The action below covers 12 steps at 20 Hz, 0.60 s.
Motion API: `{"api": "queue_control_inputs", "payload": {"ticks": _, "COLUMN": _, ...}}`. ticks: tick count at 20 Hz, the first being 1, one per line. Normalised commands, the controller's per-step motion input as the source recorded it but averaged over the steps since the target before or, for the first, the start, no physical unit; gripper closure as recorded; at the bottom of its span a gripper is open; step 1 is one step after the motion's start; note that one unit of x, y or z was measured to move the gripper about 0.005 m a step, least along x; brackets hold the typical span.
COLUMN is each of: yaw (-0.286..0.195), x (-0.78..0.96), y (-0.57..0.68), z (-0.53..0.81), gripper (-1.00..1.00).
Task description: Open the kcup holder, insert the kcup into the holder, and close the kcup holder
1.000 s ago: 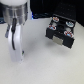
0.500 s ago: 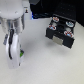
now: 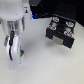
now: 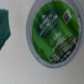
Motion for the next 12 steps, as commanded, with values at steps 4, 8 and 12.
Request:
{"api": "queue_control_inputs", "payload": {"ticks": 4, "yaw": -0.049, "x": -0.03, "y": 0.00, "z": -0.05, "gripper": 1.00}}
{"api": "queue_control_inputs", "payload": {"ticks": 8, "yaw": -0.040, "x": -0.02, "y": 0.00, "z": -0.03, "gripper": -1.00}}
{"api": "queue_control_inputs", "payload": {"ticks": 12, "yaw": -0.058, "x": -0.02, "y": 0.00, "z": -0.02, "gripper": 1.00}}
